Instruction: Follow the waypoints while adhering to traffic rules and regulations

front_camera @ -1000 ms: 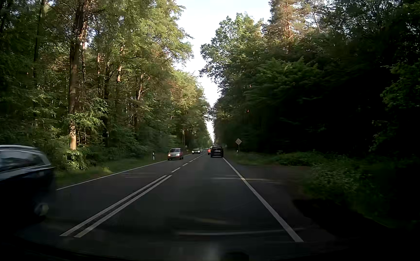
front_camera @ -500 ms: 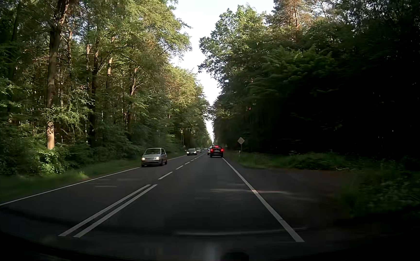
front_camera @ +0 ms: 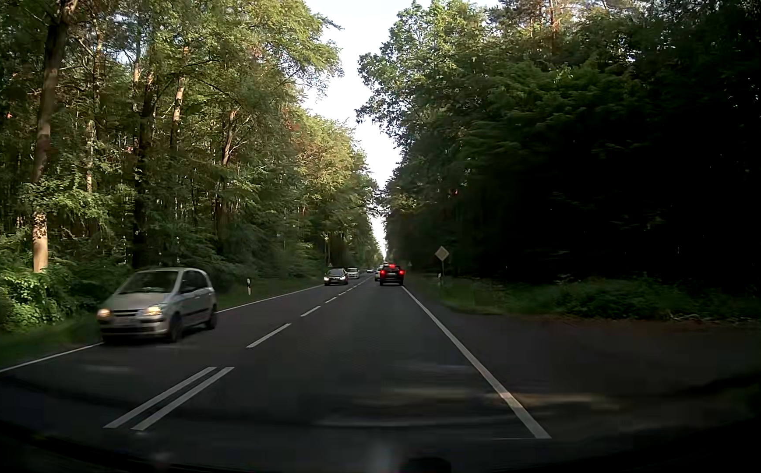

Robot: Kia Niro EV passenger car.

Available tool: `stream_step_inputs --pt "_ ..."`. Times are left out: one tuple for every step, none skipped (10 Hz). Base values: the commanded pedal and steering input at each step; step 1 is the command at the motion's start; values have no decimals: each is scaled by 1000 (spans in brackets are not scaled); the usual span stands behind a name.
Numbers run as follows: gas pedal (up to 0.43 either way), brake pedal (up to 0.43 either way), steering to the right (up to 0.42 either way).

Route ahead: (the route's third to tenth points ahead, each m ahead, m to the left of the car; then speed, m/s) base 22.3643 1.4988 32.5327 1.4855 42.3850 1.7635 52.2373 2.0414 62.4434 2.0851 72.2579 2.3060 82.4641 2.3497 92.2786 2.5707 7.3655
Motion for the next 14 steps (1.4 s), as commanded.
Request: stream_step_inputs --pt "28 0 1" --pt "28 0 1" --pt "28 0 1" --pt "28 0 1" --pt "28 0 1" --pt "28 0 0" --pt "28 0 0" --pt "28 0 0" --pt "28 0 0" --pt "28 0 0" --pt "28 0 0" --pt "28 0 0" --pt "28 0 0" --pt "28 0 0"
